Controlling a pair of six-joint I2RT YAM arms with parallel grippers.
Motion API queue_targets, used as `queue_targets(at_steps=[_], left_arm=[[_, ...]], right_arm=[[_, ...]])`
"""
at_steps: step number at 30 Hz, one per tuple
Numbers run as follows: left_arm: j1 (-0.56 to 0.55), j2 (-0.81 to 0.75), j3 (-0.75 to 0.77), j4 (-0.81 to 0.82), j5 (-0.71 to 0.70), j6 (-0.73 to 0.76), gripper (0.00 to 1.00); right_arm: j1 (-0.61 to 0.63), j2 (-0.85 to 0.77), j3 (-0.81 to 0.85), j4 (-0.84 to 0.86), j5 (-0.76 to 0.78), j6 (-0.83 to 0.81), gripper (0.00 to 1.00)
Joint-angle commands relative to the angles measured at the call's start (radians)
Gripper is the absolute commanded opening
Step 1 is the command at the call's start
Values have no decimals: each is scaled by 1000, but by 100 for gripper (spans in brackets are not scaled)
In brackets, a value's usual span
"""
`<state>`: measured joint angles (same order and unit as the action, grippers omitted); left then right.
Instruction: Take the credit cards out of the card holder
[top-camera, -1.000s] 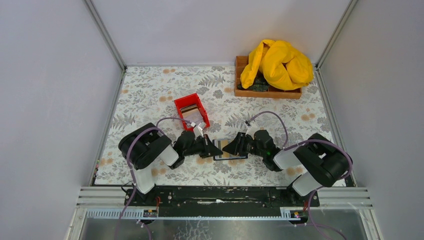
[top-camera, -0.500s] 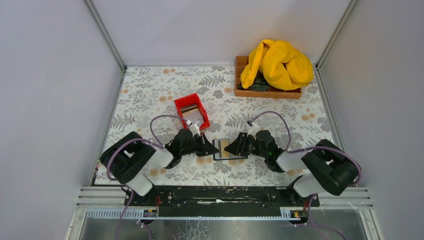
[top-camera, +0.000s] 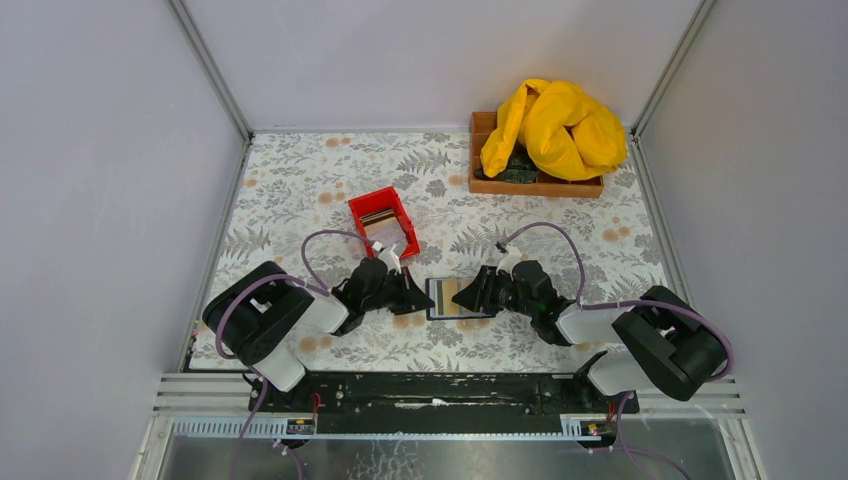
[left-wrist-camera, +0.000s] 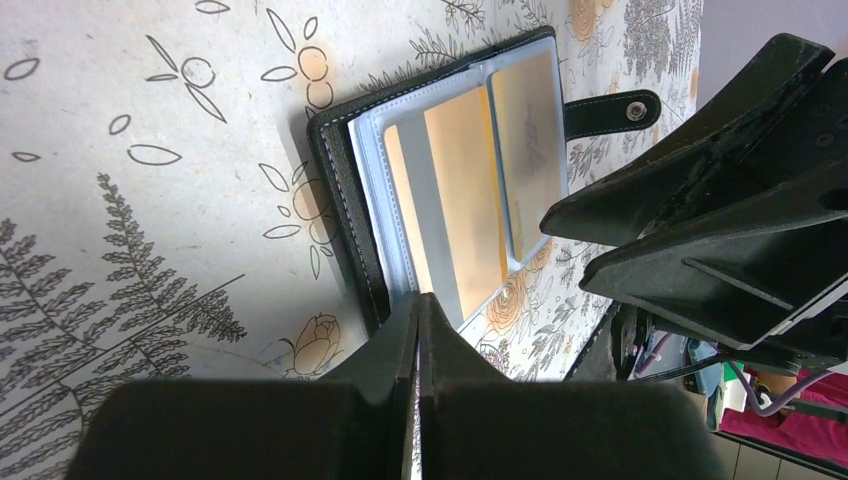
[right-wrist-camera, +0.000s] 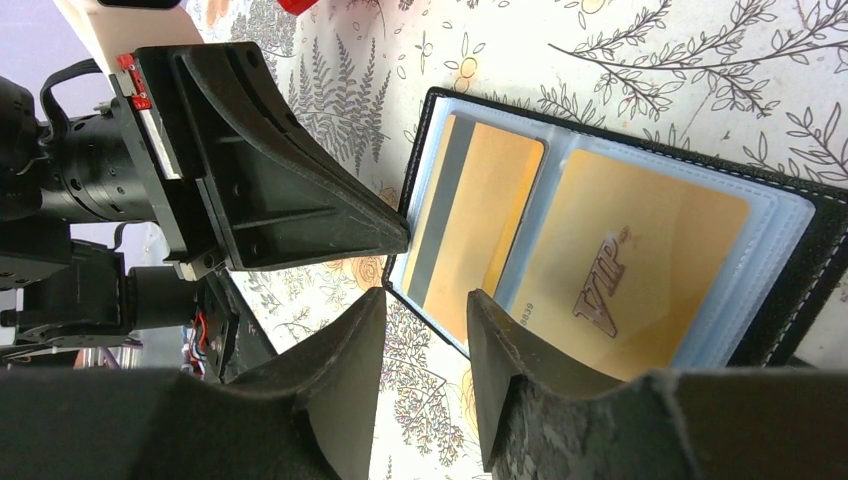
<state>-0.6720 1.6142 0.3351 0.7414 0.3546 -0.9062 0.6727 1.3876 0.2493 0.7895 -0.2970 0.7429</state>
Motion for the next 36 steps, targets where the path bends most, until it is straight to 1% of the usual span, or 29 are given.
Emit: queue_targets(at_steps=[1,8,13,25,27,31,36], left_arm=[[8,18,17,-6,-23,29,0],[8,38,14,5,-21,30,0],[7,66,12,34,-8,24,0],[8,88,22,54,8,15,0],[8,92,21,60,11,12,0],[8,93,17,64,14,12,0],[10,81,6,62,10,16,0]], right_arm=[[-6,13,11,24,20,-21,43],[-5,64,15,48,38,-21,44],[-5,85,33,37,41,-19,49],[-6,113,57,23,18,-34,49],[-8,121,48,76,-17,-14,50],[-24,170,18,240,-98,63,49],[-39,233,-2,396,-162,133,48]])
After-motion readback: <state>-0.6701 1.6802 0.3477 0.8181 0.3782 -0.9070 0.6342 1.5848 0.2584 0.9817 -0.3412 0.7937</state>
